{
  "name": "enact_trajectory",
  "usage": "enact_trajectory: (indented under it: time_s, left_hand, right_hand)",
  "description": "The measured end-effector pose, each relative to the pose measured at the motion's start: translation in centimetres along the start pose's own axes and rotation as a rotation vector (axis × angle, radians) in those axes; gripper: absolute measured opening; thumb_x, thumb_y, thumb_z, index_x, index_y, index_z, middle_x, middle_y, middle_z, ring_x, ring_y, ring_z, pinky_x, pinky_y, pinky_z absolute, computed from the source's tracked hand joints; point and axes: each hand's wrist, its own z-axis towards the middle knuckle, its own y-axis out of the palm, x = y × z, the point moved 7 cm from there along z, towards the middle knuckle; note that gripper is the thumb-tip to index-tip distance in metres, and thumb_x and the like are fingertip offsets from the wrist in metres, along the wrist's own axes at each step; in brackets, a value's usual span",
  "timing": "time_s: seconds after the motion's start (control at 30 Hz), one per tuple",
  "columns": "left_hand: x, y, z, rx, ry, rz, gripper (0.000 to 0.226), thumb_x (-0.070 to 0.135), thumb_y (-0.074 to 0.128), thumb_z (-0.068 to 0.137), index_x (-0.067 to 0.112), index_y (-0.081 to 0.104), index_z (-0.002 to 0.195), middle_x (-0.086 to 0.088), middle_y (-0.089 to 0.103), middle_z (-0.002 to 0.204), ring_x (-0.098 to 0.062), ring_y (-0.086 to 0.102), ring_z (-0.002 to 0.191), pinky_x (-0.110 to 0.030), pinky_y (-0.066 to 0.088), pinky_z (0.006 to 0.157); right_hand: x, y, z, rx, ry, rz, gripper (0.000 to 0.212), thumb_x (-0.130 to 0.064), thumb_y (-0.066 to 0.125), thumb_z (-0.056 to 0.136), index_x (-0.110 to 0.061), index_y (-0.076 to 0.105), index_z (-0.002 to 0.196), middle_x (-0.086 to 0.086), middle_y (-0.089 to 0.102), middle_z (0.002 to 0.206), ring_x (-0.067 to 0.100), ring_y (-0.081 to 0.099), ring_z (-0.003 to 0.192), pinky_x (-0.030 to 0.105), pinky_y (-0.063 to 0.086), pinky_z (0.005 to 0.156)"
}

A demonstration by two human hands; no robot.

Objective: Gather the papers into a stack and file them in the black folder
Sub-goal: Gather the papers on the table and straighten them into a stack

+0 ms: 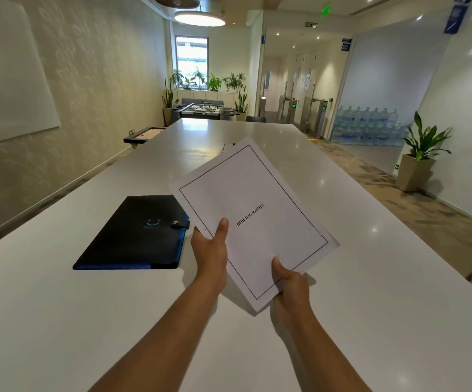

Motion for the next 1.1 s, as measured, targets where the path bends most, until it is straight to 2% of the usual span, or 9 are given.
enact_trajectory:
  time_s: [0.13, 0.23, 0.33, 0.4, 0.5, 0.6, 0.7, 0.8, 1.1]
  left_hand:
    - [2.2, 0.0, 0.1, 0.015, 0.093, 0.134, 0.073, 0.039, 0.071, 0.079, 0.018, 0.037, 0.140, -0.006, 0.051, 0.137, -0.028, 0.050, 0.123, -0.052, 0.044, 0.100]
    - [4.8, 0.4, 0.0, -0.058, 0.215, 0.224, 0.060, 0.038, 0.070, 0.081, 0.014, 0.047, 0.130, -0.009, 0.060, 0.122, -0.025, 0.060, 0.111, -0.049, 0.052, 0.091]
    - [7.1, 1.1, -0.4, -0.185, 0.358, 0.288, 0.035, 0.031, 0.070, 0.082, 0.015, 0.058, 0.111, -0.006, 0.067, 0.104, -0.019, 0.067, 0.094, -0.035, 0.059, 0.075]
    - [7.9, 1.6, -0.7, -0.237, 0.412, 0.327, 0.027, 0.029, 0.070, 0.083, 0.020, 0.059, 0.105, 0.001, 0.067, 0.098, -0.014, 0.067, 0.088, -0.021, 0.057, 0.065]
    - [8.1, 2.7, -1.3, -0.310, 0.451, 0.384, 0.032, 0.030, 0.068, 0.084, 0.015, 0.060, 0.112, -0.002, 0.068, 0.104, -0.017, 0.067, 0.094, -0.027, 0.058, 0.074]
    - [7.8, 2.9, -1.6, -0.307, 0.469, 0.373, 0.019, 0.032, 0.067, 0.084, 0.031, 0.060, 0.102, 0.008, 0.068, 0.098, -0.011, 0.067, 0.092, -0.026, 0.058, 0.074]
    - [6.7, 2.5, -1.6, -0.297, 0.456, 0.371, 0.027, 0.030, 0.066, 0.085, 0.021, 0.058, 0.110, -0.001, 0.067, 0.104, -0.016, 0.067, 0.095, -0.030, 0.058, 0.076]
    - [4.5, 1.9, -1.9, -0.275, 0.418, 0.399, 0.031, 0.028, 0.064, 0.087, 0.020, 0.054, 0.115, 0.003, 0.064, 0.108, -0.015, 0.063, 0.102, -0.024, 0.055, 0.080]
    - [3.2, 1.6, -2.8, -0.216, 0.425, 0.371, 0.032, 0.022, 0.062, 0.090, 0.023, 0.050, 0.119, -0.001, 0.062, 0.115, -0.014, 0.060, 0.106, -0.027, 0.051, 0.089]
  right_hand:
    - [-1.3, -0.2, 0.3, -0.060, -0.055, -0.022, 0.053, -0.002, 0.068, 0.081, -0.020, 0.055, 0.128, 0.006, 0.070, 0.117, 0.024, 0.069, 0.101, 0.036, 0.056, 0.078]
    - [-4.3, -1.9, 1.4, 0.105, -0.121, 0.033, 0.061, 0.001, 0.074, 0.073, -0.019, 0.048, 0.125, 0.013, 0.059, 0.120, 0.021, 0.066, 0.090, 0.028, 0.055, 0.067]
    - [-8.5, -1.9, 2.1, 0.129, -0.324, -0.245, 0.075, -0.008, 0.081, 0.065, -0.021, 0.041, 0.128, 0.005, 0.051, 0.125, 0.015, 0.055, 0.111, 0.026, 0.045, 0.082]
    - [-10.6, -0.5, 2.1, 0.028, -0.433, -0.423, 0.061, -0.004, 0.077, 0.072, -0.020, 0.050, 0.124, 0.000, 0.057, 0.121, 0.012, 0.056, 0.113, 0.029, 0.046, 0.090]
    - [-12.5, 2.3, 1.7, -0.127, -0.497, -0.499, 0.035, -0.011, 0.068, 0.070, -0.022, 0.061, 0.102, -0.004, 0.069, 0.099, 0.009, 0.068, 0.090, 0.025, 0.057, 0.077]
    - [-13.4, 3.4, 1.5, -0.155, -0.550, -0.508, 0.028, -0.013, 0.063, 0.070, -0.020, 0.060, 0.097, -0.006, 0.070, 0.090, 0.004, 0.068, 0.077, 0.017, 0.054, 0.064]
    - [-12.4, 2.7, 1.3, -0.117, -0.542, -0.501, 0.036, -0.015, 0.062, 0.071, -0.013, 0.059, 0.107, 0.000, 0.068, 0.096, 0.004, 0.068, 0.078, 0.016, 0.053, 0.062]
    - [-10.1, 1.3, 1.3, -0.087, -0.492, -0.510, 0.038, -0.013, 0.059, 0.069, -0.011, 0.061, 0.107, 0.000, 0.069, 0.095, 0.009, 0.068, 0.080, 0.018, 0.054, 0.063]
    - [-8.6, 0.3, 0.8, -0.026, -0.513, -0.595, 0.028, -0.017, 0.055, 0.074, -0.024, 0.059, 0.101, -0.002, 0.067, 0.099, 0.007, 0.064, 0.087, 0.021, 0.054, 0.070]
